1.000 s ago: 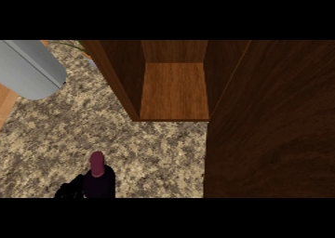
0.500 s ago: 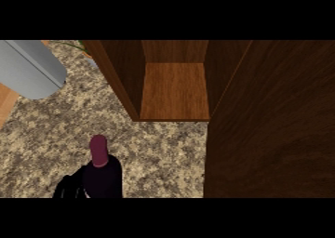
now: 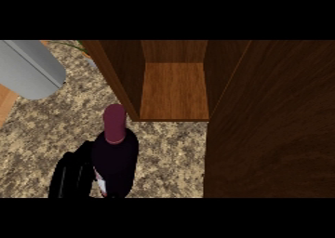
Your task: Pick up the wine, place it into the cabinet and close the cabinet
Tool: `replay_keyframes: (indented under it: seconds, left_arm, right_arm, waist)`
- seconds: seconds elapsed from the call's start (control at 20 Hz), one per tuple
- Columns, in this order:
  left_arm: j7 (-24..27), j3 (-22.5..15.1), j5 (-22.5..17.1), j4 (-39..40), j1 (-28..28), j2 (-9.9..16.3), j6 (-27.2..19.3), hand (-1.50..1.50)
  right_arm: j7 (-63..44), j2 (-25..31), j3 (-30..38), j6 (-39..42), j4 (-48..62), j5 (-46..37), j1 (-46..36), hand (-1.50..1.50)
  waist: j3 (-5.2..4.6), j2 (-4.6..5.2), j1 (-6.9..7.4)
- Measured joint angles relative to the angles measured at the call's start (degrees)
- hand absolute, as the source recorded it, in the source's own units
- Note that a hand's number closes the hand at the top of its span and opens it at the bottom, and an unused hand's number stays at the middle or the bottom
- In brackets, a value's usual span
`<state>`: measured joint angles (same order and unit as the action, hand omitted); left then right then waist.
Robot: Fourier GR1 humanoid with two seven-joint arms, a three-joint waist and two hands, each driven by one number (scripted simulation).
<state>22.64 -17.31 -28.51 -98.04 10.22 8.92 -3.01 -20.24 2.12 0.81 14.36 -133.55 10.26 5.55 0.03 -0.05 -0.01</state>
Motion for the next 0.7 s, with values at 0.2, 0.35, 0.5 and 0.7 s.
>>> replay_keyframes:
  seconds: [0.2,0.35,0.5,0.7]
  left_arm:
    - [-4.9,0.5,0.7,-1.1,-4.2,-2.1,-3.1,1.5]
    - [-7.3,0.6,2.4,-0.3,-8.1,-3.9,-5.2,1.5]
    - [-9.3,1.4,4.5,2.1,-13.7,-5.8,-7.9,1.5]
    - [-9.8,0.9,7.0,6.0,-19.9,-7.7,-12.1,1.5]
  right_arm:
    - [0.6,0.4,0.9,0.8,0.0,1.1,0.8,-1.5]
    - [0.6,0.2,0.9,0.9,-0.1,1.4,1.2,-1.5]
    - [1.2,-0.1,0.6,0.9,0.3,0.7,1.1,-1.5]
    - [-0.6,0.1,0.9,-0.1,0.2,1.3,-0.7,-1.5]
  waist:
    - [-0.01,0.02,-0.09]
    - [-0.01,0.03,-0.15]
    - [-0.02,0.04,-0.23]
    - [-0.01,0.06,-0.27]
